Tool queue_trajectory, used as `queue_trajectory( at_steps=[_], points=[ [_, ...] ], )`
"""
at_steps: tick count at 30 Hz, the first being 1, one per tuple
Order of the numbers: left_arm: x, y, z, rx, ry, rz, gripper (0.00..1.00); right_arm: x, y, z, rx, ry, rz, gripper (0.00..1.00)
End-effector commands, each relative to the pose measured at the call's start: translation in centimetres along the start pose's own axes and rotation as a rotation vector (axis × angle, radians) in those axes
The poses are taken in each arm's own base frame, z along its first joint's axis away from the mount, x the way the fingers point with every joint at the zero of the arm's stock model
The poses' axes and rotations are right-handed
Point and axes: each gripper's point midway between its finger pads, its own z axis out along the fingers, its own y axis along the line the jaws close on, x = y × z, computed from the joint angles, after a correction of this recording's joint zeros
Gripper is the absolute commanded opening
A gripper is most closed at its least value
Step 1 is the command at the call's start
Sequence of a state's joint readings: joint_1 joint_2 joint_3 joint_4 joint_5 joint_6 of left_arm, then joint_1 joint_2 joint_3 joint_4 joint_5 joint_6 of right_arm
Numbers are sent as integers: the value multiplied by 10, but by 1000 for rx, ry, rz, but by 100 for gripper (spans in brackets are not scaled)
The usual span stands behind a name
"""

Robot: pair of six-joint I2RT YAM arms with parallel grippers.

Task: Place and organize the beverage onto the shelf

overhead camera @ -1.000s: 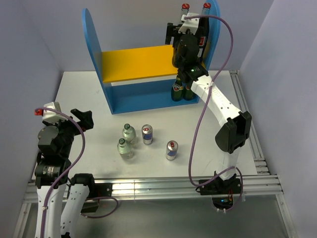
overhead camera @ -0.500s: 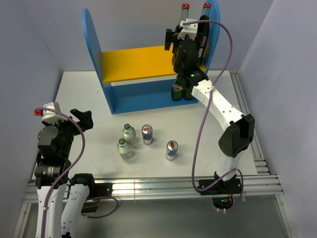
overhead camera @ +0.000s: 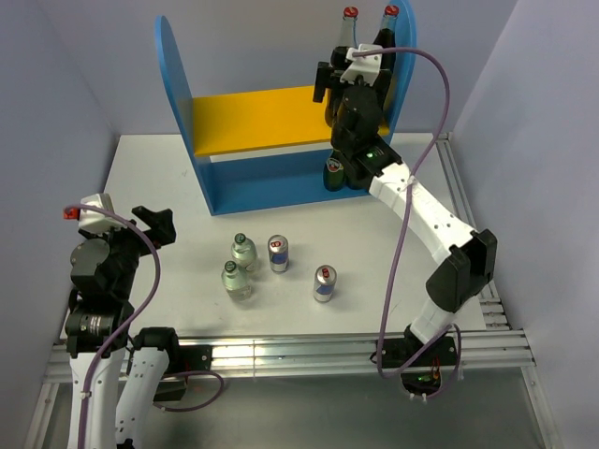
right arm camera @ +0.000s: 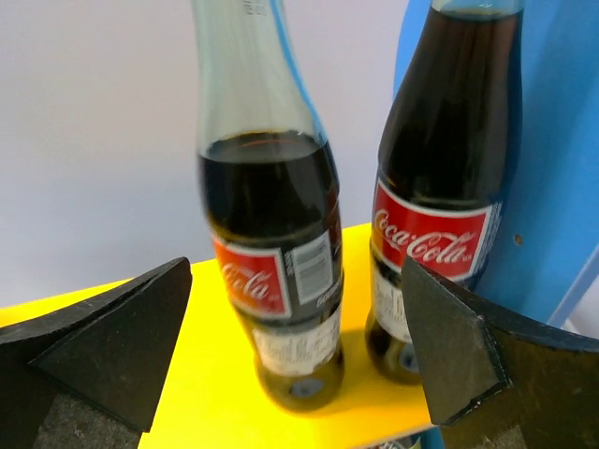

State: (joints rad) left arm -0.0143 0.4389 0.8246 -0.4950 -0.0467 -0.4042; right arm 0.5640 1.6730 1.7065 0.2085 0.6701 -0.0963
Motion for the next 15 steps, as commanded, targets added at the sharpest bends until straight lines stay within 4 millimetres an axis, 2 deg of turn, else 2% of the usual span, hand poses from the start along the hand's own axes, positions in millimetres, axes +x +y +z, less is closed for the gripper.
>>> queue_trajectory(
  at_steps=[1,3,5,6,7,8,9,10,11,12,13,14,15],
  points=[
    [-9,-1,-3,8,-38,20,99,-25,-6,-20,21,-38,66,100],
    [-9,0,-2,2,-38,20,99,-30,-5,-31,13,-34,91,100],
    [-9,1,-2,-1,-39,20,99,-22,-8,-40,25,-14,91,100],
    [-10,1,-2,-4,-40,20,99,-33,-8,-53,17,-26,119,100],
    [-9,2,-2,-9,-39,17,99,-23,-9,-61,23,-9,108,100],
    [-11,1,-2,-10,-42,13,99,-36,-30,-74,115,-33,147,100],
    [-11,1,-2,-9,-40,12,99,-39,-26,-91,121,-32,163,100],
    [-10,2,0,-12,-36,12,99,-26,-29,-104,142,-13,150,100],
    [-10,1,1,-11,-31,9,99,-41,-40,-121,151,-35,193,100],
    [-9,0,2,-4,-28,9,99,-39,-45,-135,169,-29,183,100],
    [-9,-4,3,18,-21,10,99,-22,-31,-155,120,3,169,100],
    [-10,-8,5,37,-25,7,99,-18,-29,-169,90,23,167,100],
    [-10,-9,6,43,-25,7,99,-22,-35,-183,75,28,243,100]
  ],
)
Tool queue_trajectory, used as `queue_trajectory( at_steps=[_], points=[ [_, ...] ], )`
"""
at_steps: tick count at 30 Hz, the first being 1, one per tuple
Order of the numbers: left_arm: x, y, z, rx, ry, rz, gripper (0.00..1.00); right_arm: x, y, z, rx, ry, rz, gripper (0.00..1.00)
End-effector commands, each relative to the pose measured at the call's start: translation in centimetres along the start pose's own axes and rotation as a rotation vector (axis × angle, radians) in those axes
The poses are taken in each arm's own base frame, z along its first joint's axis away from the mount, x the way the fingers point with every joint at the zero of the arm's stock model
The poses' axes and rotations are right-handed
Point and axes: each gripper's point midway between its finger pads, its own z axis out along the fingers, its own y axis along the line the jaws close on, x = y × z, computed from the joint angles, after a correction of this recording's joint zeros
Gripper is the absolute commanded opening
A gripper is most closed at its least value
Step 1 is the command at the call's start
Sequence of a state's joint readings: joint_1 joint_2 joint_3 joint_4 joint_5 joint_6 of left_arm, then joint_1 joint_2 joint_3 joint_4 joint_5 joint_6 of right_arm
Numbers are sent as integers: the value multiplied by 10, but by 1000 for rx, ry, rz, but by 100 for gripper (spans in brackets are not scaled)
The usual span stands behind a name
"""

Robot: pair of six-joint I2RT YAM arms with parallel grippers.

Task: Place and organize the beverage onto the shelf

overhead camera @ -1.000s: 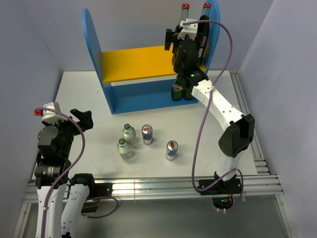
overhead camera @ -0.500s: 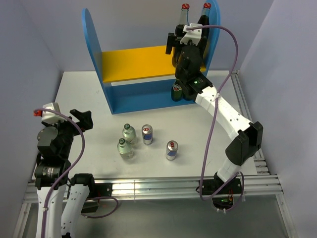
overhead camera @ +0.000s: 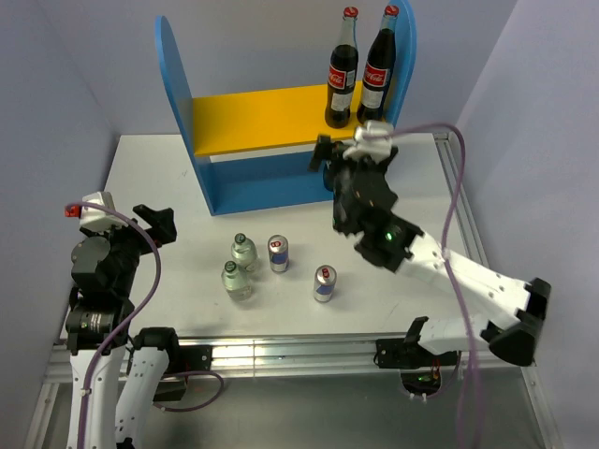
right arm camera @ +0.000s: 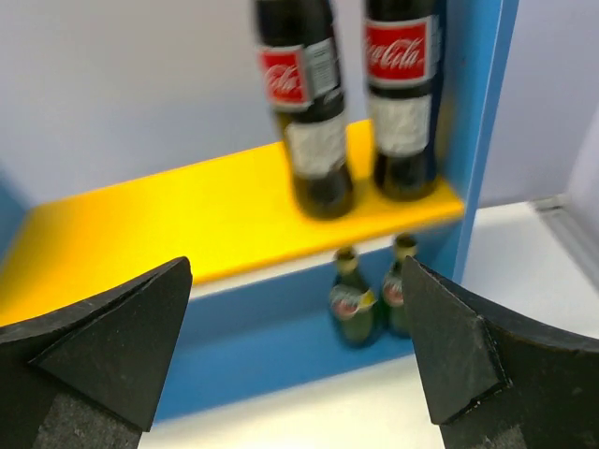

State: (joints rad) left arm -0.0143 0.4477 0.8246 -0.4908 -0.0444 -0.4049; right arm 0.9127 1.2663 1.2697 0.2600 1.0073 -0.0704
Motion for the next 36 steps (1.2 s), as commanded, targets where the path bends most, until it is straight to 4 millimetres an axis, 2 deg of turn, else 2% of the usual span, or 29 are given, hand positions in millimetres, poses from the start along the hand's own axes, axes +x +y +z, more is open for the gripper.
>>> queue_trajectory(
  at_steps=[1,3,4,5,6,7,8,9,10,11,12,13,14,15,17,19,20,21,22,23,24,26,27,29,30,31,32,33,36],
  points=[
    [-6,-12,8,59,-5,5,99,6,-16,-52,-3,43,105,100],
    [-6,-12,12,52,6,-10,99,15,-19,-74,-55,90,217,100],
    [-4,-15,17,58,22,-20,99,43,-21,-90,-85,160,143,100],
    [-11,-20,17,70,11,-42,99,48,-26,-98,-101,186,165,100],
    [-14,-22,23,67,13,-53,99,70,-31,-109,-99,230,152,100],
    [-17,-28,25,80,18,-61,99,78,-35,-111,-96,248,151,100],
    [-36,-28,26,43,-22,-70,99,84,-34,-119,-119,266,150,100],
    [-43,-27,31,6,-30,-62,99,93,-34,-124,-125,286,156,100],
    [-29,-33,49,-25,37,-33,99,103,-35,-128,-128,304,135,100],
    [-53,-19,55,-167,-35,4,99,113,-38,-135,-134,324,82,100],
    [-52,-27,63,-198,-19,39,99,119,-38,-139,-126,337,100,100],
    [-26,-51,78,-185,71,113,99,123,-39,-143,-124,346,94,100],
    [-40,-68,79,-175,47,98,99,130,-43,-147,-117,356,58,100],
    [-33,-84,77,-165,60,105,99,133,-40,-153,-130,370,81,100],
    [-33,-105,66,-107,36,40,99,140,-42,-160,-141,387,67,100],
    [-32,-118,38,-32,21,-38,99,146,-45,-169,-156,402,66,100],
    [-13,-109,30,-58,59,-73,99,147,-47,-172,-158,405,71,100],
    [-11,-110,12,-29,49,-110,99,147,-49,-173,-153,406,99,100],
    [-1,-108,3,-20,65,-124,99,151,-52,-178,-166,412,77,100],
    [23,-101,-3,-31,109,-145,99,149,-56,-179,-163,408,99,100],
    [34,-106,-16,14,142,-160,99,151,-60,-180,-161,408,94,100],
    [58,-103,-23,-10,170,-204,99,150,-64,-182,-173,410,96,100],
    [79,-110,-32,10,215,-146,99,153,-67,-183,-173,410,94,100],
    [93,-115,-36,-30,197,-183,99,152,-70,-184,-179,411,105,100],
    [119,-116,-49,-28,234,-34,99,155,-72,-184,-179,413,105,100],
    [126,-113,-56,-41,229,11,99,156,-75,-185,-179,415,100,100],
    [120,-125,-61,-60,204,-157,99,155,-77,-185,-176,419,119,100],
    [140,-135,-75,-10,228,-11,99,156,-80,-185,-172,421,121,100],
    [164,-143,-82,-11,246,-5,99,160,-91,-187,-162,430,128,100]
  ],
)
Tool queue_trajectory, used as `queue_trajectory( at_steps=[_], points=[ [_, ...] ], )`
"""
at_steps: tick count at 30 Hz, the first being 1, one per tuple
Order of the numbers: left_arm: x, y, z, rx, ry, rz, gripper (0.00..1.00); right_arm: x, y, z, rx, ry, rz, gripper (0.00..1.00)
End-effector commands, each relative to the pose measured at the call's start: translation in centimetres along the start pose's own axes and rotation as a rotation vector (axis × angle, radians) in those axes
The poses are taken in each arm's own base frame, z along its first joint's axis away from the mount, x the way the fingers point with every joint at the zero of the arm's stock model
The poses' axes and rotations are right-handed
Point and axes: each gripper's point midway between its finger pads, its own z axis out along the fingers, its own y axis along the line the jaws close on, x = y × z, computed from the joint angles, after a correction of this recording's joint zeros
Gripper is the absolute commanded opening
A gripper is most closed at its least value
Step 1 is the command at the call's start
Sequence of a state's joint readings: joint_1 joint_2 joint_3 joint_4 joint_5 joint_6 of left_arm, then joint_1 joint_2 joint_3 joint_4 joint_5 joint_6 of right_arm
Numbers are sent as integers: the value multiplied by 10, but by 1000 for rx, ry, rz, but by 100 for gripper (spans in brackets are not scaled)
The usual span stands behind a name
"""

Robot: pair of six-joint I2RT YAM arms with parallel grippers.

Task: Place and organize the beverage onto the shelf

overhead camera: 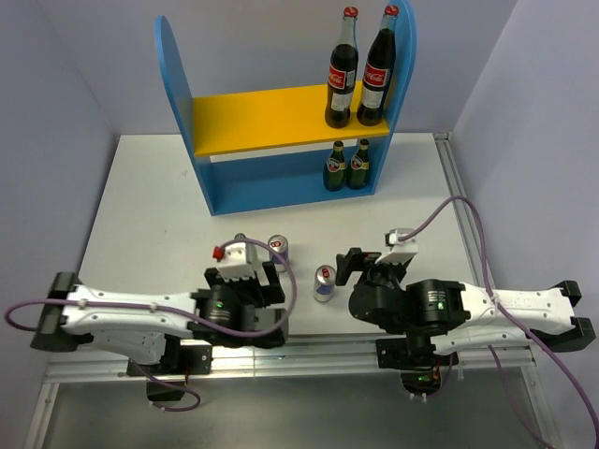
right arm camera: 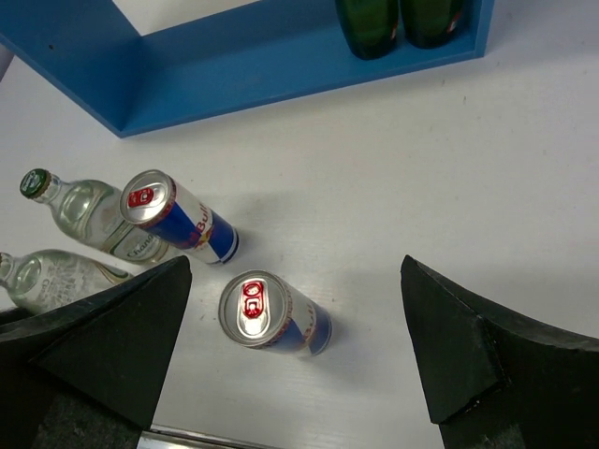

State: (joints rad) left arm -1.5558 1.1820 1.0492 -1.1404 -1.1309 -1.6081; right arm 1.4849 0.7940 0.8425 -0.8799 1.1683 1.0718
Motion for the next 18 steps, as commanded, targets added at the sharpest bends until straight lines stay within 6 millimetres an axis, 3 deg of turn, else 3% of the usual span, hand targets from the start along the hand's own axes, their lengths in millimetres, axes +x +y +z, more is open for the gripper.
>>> queue_trajectory(
  at_steps=[1,9,16,18],
  points=[
    [-7,15,-4,-34,-88,-95,99,-2,-20,-2,30,-33,44,100],
    [49,40,1,-72,-41,-70,99,10,-41,-4,34,-8,55,100],
    [73,80,22,-102,-84,-126,99,10,-27,-3,-6,-7,56,100],
    [81,64,26,-40,-64,-197,99,10,-25,-2,-3,-9,49,100]
  ],
)
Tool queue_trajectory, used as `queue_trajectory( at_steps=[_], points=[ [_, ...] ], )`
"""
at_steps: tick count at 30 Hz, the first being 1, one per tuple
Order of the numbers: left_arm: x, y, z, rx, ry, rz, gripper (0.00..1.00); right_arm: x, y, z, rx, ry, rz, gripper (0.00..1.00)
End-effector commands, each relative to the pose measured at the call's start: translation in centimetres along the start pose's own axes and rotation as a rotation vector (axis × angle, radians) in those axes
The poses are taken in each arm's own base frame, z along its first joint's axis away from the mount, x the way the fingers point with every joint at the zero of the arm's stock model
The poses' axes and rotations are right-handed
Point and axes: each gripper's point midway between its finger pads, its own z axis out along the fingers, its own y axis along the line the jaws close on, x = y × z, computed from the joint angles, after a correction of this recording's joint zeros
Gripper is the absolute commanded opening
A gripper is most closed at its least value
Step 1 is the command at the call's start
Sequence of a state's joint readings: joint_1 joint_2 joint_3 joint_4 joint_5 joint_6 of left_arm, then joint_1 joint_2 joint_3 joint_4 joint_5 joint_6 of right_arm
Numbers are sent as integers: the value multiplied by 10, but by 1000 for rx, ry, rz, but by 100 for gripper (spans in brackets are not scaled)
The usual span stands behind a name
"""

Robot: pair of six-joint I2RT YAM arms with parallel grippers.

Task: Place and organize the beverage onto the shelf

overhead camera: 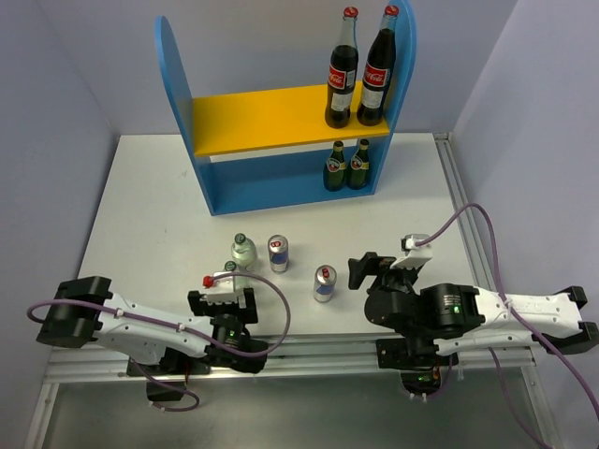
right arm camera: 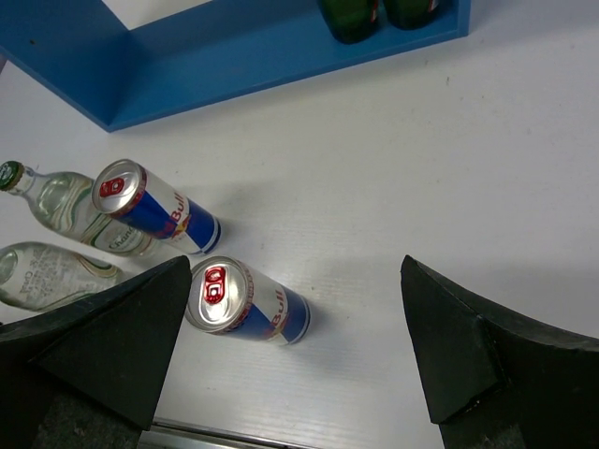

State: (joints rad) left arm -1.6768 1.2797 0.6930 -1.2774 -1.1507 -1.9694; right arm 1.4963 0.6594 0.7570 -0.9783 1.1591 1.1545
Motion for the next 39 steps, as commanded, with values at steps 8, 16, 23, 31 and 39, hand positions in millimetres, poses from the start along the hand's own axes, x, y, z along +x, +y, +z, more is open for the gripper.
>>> queue_trajectory(
  at_steps=[8,16,23,31,39],
  points=[
    [12,-33,26,142,-61,-375,99,2,16,4,-19,-20,8,100],
    [28,-22,51,148,-52,-319,99,10,21,7,-25,-14,-1,100],
    [17,-24,67,154,-78,-336,99,17,18,9,-11,-12,-22,100],
    [9,-30,90,129,-90,-274,99,16,14,9,-12,-16,-10,100],
    [11,-25,107,74,-85,-236,69,16,10,8,-19,-19,4,100]
  ],
)
